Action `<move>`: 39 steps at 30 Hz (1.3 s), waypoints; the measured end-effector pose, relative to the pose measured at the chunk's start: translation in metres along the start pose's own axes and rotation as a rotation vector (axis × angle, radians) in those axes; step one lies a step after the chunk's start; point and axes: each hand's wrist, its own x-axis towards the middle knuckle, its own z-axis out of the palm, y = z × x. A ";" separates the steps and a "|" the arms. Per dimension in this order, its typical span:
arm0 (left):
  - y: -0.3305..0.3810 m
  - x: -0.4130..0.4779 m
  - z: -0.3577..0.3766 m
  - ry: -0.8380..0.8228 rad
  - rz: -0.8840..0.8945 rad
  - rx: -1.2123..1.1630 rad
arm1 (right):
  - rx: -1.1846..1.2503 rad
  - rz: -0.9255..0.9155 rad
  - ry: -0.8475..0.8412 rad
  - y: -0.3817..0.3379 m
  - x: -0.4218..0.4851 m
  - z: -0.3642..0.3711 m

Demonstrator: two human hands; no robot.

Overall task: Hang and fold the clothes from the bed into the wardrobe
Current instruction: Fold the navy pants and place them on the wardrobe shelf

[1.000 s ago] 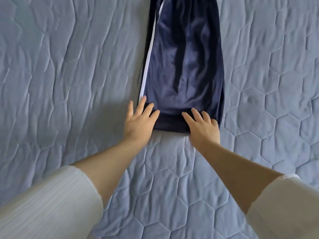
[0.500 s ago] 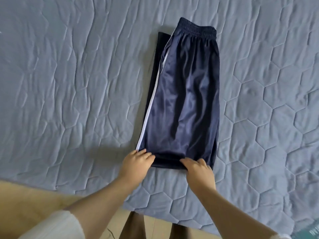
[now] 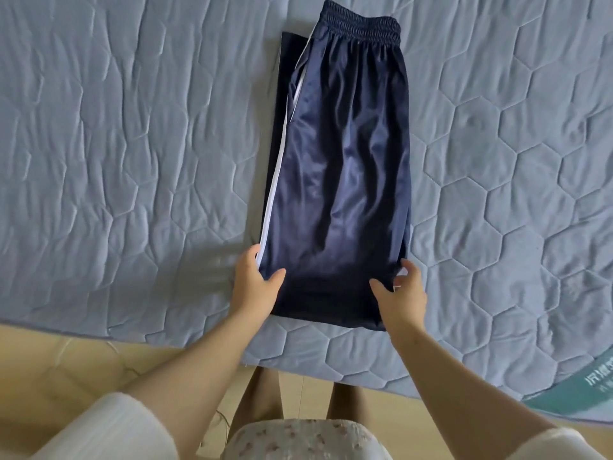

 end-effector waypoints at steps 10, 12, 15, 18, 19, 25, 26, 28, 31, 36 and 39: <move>0.008 -0.001 -0.015 -0.268 -0.158 -0.021 | 0.299 0.157 -0.094 -0.007 -0.002 -0.005; 0.006 0.002 -0.023 -0.265 -0.197 -0.060 | 0.388 0.207 -0.107 -0.008 -0.005 -0.009; -0.002 -0.004 -0.032 -0.245 -0.188 -0.123 | 0.387 0.156 -0.160 0.002 -0.007 -0.014; -0.012 -0.018 -0.035 -0.235 -0.216 -0.201 | 0.315 0.187 -0.228 0.014 -0.012 -0.015; -0.017 -0.022 -0.035 -0.212 -0.254 -0.193 | 0.301 0.232 -0.245 0.018 -0.013 -0.014; -0.030 -0.041 -0.031 -0.131 -0.424 0.025 | -0.091 0.336 -0.220 0.033 -0.021 -0.007; -0.029 -0.042 -0.028 -0.096 -0.363 0.109 | -0.189 0.286 -0.152 0.033 -0.023 -0.005; -0.033 -0.044 -0.024 0.056 -0.076 0.387 | -0.400 0.083 0.052 0.030 -0.029 -0.002; -0.036 -0.045 -0.019 0.108 0.563 0.731 | -0.642 -0.402 0.153 0.019 -0.042 0.004; -0.049 -0.044 -0.011 -0.432 0.830 1.216 | -1.056 -0.801 -0.254 0.024 -0.040 0.017; -0.053 -0.030 -0.008 -0.391 0.694 1.346 | -1.247 -0.691 -0.420 0.037 -0.023 0.019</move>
